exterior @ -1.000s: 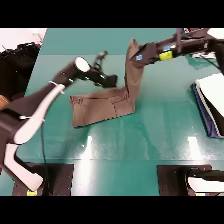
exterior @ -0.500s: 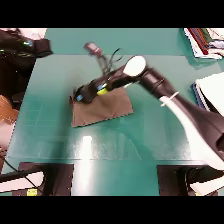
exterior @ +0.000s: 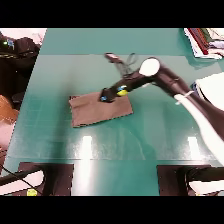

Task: Fold the shirts.

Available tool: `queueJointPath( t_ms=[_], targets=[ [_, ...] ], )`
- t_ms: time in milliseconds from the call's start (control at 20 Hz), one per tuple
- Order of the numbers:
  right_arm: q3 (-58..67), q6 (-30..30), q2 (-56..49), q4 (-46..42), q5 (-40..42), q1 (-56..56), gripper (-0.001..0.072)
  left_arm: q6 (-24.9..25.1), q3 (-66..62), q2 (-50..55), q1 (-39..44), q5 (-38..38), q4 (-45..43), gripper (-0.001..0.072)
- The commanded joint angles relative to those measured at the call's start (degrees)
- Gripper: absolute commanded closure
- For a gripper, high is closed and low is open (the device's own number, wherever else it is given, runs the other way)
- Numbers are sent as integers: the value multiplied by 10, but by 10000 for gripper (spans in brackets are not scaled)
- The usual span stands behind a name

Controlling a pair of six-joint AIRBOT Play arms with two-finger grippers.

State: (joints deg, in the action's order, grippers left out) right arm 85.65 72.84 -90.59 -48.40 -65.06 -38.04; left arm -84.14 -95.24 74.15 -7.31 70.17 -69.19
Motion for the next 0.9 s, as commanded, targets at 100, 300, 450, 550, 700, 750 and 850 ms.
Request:
queueJointPath(
  t_ms=[100, 300, 450, 550, 700, 750, 850],
  targets=[
    [-151, 13, 39, -20, 8, 184, 74, 2, 0, -2, -2, 8, 20, 681],
    [-156, -12, -31, 77, -11, 230, 75, 2, 0, -2, -2, 7, 26, 681],
    [-136, -33, -88, 128, -19, 205, 75, 2, 0, -1, -2, 7, 26, 681],
    [-92, -33, -131, 129, -43, 174, 75, 2, 0, -1, -2, 8, 26, 681],
    [-22, -32, -187, 129, -62, 125, 77, 2, 0, -1, -2, 8, 28, 681],
    [0, -29, -201, 129, -64, 110, 83, 2, 0, -1, -2, 9, 28, 681],
    [34, -28, -221, 129, -62, 85, 203, 2, 0, -1, -2, 10, 32, 682]
  ],
)
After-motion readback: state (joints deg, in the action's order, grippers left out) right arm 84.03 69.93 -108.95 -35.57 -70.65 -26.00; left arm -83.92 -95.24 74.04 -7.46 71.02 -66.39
